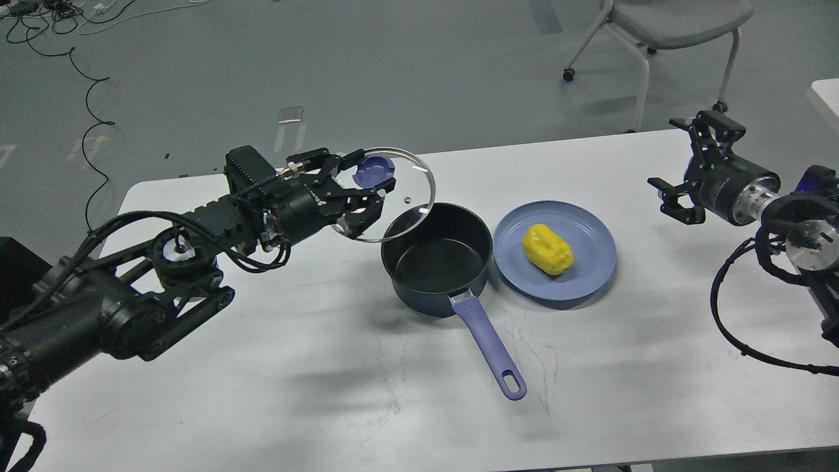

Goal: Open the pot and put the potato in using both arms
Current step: 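Lift the glass lid off the saucepan and carry it toward the left arm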

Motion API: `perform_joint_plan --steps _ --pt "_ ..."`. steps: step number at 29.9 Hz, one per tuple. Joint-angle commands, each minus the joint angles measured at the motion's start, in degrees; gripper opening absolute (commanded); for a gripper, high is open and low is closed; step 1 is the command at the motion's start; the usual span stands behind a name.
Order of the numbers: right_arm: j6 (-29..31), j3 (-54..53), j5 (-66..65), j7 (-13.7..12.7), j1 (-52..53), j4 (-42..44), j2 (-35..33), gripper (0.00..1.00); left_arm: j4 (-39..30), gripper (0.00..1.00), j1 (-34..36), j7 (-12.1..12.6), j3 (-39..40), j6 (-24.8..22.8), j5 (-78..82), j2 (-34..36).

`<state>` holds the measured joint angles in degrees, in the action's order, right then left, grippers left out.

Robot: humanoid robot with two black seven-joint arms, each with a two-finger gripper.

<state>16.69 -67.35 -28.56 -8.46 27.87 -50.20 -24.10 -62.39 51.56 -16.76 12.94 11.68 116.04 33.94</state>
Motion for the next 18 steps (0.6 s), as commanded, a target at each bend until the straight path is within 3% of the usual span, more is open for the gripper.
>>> perform_joint_plan --steps 1,3,11,18 --pt "0.0 0.1 0.0 0.1 0.1 0.0 0.0 1.0 0.9 0.31 -3.0 -2.1 -0.4 1.9 -2.0 4.1" --pt "0.0 0.2 0.0 0.1 0.1 0.1 0.0 1.0 1.7 0.3 -4.4 -3.2 -0.4 3.0 -3.8 4.6" --pt "0.0 0.6 0.0 0.2 0.1 0.1 -0.1 1.0 1.9 0.31 -10.0 -3.3 -0.4 5.5 -4.5 6.5" --pt "0.0 0.6 0.0 0.2 0.0 0.1 -0.1 1.0 8.5 0.31 -13.5 -4.1 -0.4 7.8 -4.8 5.3"
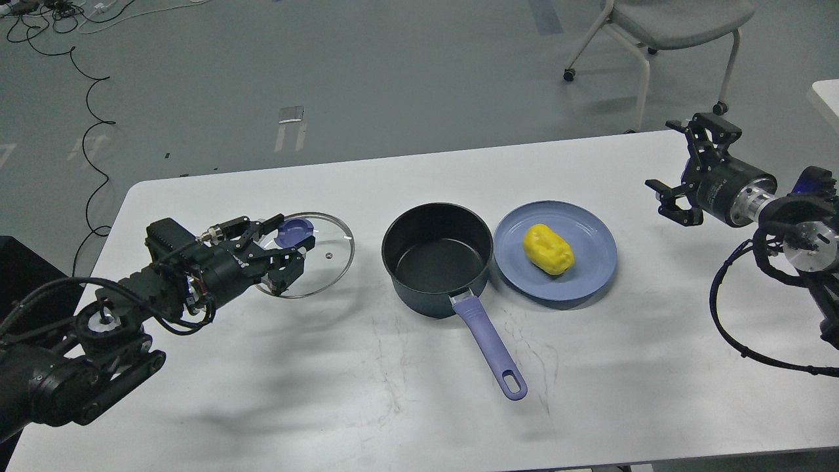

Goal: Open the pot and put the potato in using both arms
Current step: 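Lift the glass lid off the saucepan and carry it toward the left arm, then lower the lid onto the table and open the left gripper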

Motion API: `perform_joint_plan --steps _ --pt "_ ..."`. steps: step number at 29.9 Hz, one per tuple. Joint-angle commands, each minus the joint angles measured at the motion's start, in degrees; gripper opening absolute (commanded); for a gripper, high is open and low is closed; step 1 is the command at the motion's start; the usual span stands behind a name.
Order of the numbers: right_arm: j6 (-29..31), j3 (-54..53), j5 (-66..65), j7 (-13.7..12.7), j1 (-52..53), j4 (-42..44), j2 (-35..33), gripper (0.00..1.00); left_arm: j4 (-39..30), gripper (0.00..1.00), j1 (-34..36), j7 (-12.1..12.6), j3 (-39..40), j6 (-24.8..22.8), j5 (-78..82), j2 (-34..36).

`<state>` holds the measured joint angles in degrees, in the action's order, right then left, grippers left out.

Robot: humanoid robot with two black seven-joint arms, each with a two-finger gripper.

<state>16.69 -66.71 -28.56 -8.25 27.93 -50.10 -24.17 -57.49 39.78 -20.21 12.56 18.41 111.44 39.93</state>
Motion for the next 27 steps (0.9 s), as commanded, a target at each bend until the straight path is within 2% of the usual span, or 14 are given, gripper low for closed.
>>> perform_joint_plan --steps 1,7,10,15,22,27 --pt "0.0 0.0 0.0 0.0 -0.1 0.0 0.0 1.0 4.2 0.31 -1.9 -1.0 0.0 1.5 -0.1 -1.1" --pt "0.0 0.1 0.0 0.0 -0.2 0.0 -0.3 1.0 5.7 0.31 -2.6 -2.5 -1.1 3.1 -0.2 -1.5" --pt "0.0 0.3 0.0 0.0 -0.2 -0.1 -0.3 1.0 5.8 0.32 -2.8 -4.1 -1.4 3.7 -0.2 -1.4" --pt "0.0 0.5 0.0 0.0 -0.2 -0.1 -0.3 1.0 6.0 0.33 -2.9 -4.3 -1.9 3.7 -0.3 -1.6" --pt "0.0 0.7 0.0 0.0 -0.2 -0.8 -0.7 1.0 8.1 0.39 -3.5 -4.7 -2.0 4.5 -1.5 -1.7" --pt "0.1 0.7 0.0 0.0 -0.2 -1.0 -0.9 1.0 9.0 0.46 -4.0 -6.9 -2.1 4.7 -1.9 -1.9"
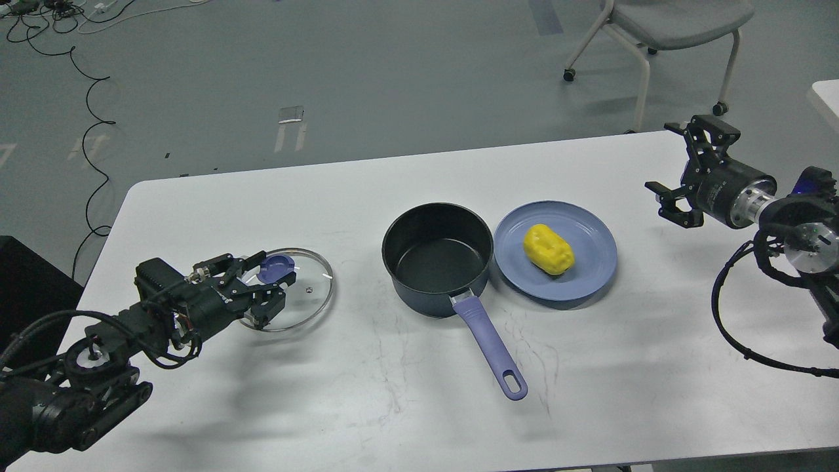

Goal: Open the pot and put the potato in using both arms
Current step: 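Lower the lid onto the table and open the left gripper, then raise the left arm away and reach the right gripper to the potato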

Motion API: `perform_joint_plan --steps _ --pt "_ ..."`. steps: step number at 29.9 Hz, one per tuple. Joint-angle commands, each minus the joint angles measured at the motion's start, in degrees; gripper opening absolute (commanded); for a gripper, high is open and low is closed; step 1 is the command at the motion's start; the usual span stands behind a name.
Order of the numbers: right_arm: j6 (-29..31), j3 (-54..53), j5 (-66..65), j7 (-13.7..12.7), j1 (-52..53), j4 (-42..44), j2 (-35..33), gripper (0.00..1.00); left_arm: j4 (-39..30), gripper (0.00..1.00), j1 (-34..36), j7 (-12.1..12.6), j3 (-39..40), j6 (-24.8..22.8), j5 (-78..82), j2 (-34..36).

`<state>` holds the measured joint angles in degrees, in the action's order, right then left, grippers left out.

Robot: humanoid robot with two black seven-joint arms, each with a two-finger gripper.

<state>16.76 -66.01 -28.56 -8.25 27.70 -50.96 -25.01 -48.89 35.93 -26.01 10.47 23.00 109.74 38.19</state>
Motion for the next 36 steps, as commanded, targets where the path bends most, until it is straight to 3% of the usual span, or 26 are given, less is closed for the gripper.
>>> perform_joint_plan --steps 1,5,8,9,11,12,13,20,26,28,30,33,34,36 --pt "0.0 0.0 0.0 0.0 0.0 -0.2 0.0 1.0 0.5 0.48 -0.2 -1.4 0.0 0.1 -0.5 -0.1" --pt "0.0 0.1 0.0 0.0 0.1 -0.2 -0.1 1.0 0.5 0.52 -0.5 -1.6 0.0 0.1 -1.4 0.0" --pt "-0.1 0.1 0.0 -0.1 0.1 -0.1 -0.1 1.0 0.6 0.68 -0.5 -1.6 0.0 0.1 -1.5 -0.1" --pt "-0.1 0.1 0.0 -0.1 0.1 -0.1 -0.1 1.0 0.6 0.79 -0.5 -1.6 0.0 0.1 -1.5 -0.1" --pt "0.0 0.1 0.0 -0.1 0.1 -0.1 -0.1 1.0 0.6 0.84 -0.6 -1.7 0.0 0.1 -1.5 0.0" --pt "0.0 0.1 0.0 -0.1 0.2 -0.1 -0.1 1.0 0.5 0.95 -0.8 -1.7 -0.1 0.0 -1.5 0.0" --pt "-0.1 0.1 0.0 0.0 0.2 -0.1 -0.1 1.0 0.5 0.98 -0.9 -1.8 -0.1 0.0 -1.5 0.0" --pt "0.1 0.2 0.0 0.0 0.4 -0.2 -0.4 1.0 0.5 0.98 -0.3 -2.0 0.1 -0.1 -9.3 0.0" --pt "0.3 6.9 -0.8 0.0 5.1 -4.6 -4.5 1.0 -0.4 0.98 4.3 -2.0 0.2 -2.8 -29.0 0.6" --pt "0.3 10.2 -1.1 0.0 6.9 -6.5 -6.0 1.0 -0.4 0.98 7.7 -2.0 0.3 -7.3 -36.7 0.4" --pt "0.4 14.8 -3.7 0.0 9.9 -9.3 -7.8 1.0 -0.3 0.98 12.7 -2.0 1.0 -16.3 -49.9 0.0" --pt "0.5 20.5 -12.2 0.6 13.3 -11.7 -10.3 1.0 0.4 0.98 17.2 -2.0 1.0 -22.6 -65.1 0.0" --pt "0.5 22.1 -15.0 1.5 14.2 -12.1 -10.8 1.0 0.5 0.98 18.1 -2.0 1.0 -23.8 -68.3 0.0" --pt "0.5 30.0 -28.4 7.7 17.9 -12.8 -11.6 1.0 1.3 0.98 20.7 -2.0 1.1 -27.0 -78.2 -0.3"
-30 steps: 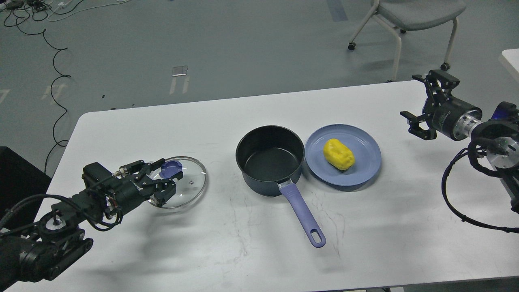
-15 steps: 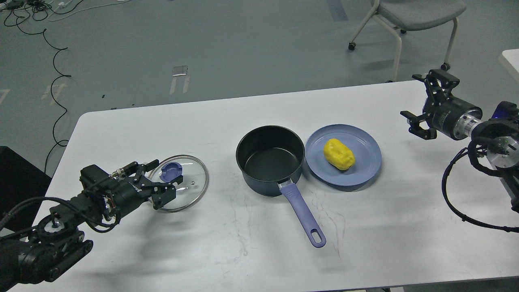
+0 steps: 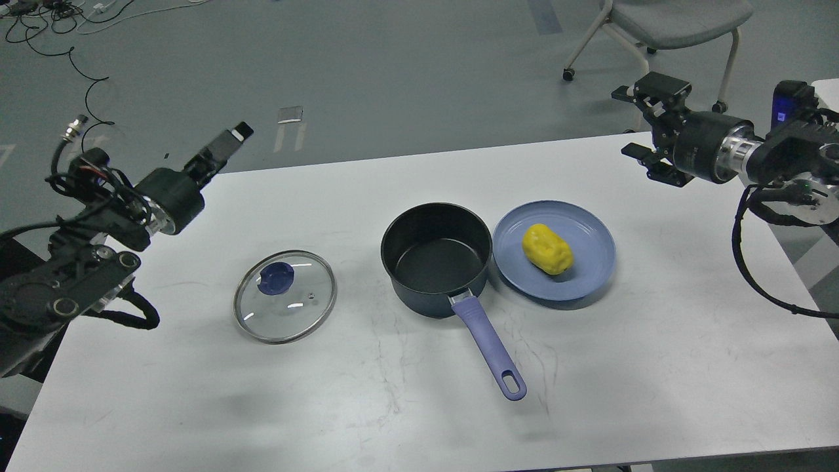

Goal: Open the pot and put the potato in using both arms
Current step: 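Raise the left arm away and reach the right gripper to the potato, then grasp the yellow potato on the plate with the right gripper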

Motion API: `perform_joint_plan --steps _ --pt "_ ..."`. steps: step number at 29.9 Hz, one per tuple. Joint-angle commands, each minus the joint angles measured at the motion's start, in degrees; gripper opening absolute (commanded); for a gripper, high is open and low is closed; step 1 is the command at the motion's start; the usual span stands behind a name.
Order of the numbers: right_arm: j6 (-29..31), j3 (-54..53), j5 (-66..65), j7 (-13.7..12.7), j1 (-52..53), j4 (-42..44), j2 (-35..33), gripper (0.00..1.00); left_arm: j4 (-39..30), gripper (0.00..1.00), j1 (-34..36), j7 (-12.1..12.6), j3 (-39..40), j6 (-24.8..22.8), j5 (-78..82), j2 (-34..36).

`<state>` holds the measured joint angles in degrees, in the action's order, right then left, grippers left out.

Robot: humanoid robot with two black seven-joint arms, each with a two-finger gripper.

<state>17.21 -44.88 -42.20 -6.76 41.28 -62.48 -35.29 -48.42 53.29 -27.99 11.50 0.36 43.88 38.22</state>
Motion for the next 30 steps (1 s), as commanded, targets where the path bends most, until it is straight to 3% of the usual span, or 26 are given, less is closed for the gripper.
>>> perform_joint_plan --steps 1,2,3,4,5,8,18,24,30 --pt "-0.1 10.9 -18.0 7.8 5.2 -1.5 -1.3 1.0 0.9 0.98 3.7 0.0 0.2 -4.9 -14.3 -0.6" --pt "-0.1 14.7 -23.1 9.8 6.6 -1.9 -1.4 1.0 0.9 0.98 4.3 3.4 1.1 -5.7 -18.2 -1.7" --pt "-0.1 16.2 -25.1 10.3 7.1 -2.2 -1.4 1.0 0.9 0.98 4.5 5.4 1.8 -6.1 -20.2 -2.4" --pt "-0.1 17.4 -26.7 10.4 7.4 -2.5 -1.6 1.0 0.9 0.98 4.7 7.2 2.8 -6.5 -22.3 -2.8" --pt "-0.2 19.2 -29.0 10.6 7.6 -3.0 -1.9 1.0 0.9 0.98 4.7 10.6 5.1 -7.2 -25.9 -3.2" --pt "-0.2 21.4 -31.0 10.7 7.4 -3.9 -1.4 0.99 0.9 0.98 4.1 16.4 9.7 -8.0 -29.8 -3.3" --pt "-0.3 27.7 -32.9 10.5 7.3 -2.7 2.9 0.98 0.9 0.98 2.4 16.6 10.1 -9.1 -30.0 -3.2" --pt "-0.3 28.9 -33.0 8.8 8.5 3.7 8.3 0.96 0.9 0.98 2.4 16.6 10.0 -9.0 -29.5 -3.2" --pt "-0.3 31.4 -33.4 8.4 10.0 6.3 9.5 0.93 0.1 0.98 1.8 13.9 10.3 -8.9 -29.3 -3.3"
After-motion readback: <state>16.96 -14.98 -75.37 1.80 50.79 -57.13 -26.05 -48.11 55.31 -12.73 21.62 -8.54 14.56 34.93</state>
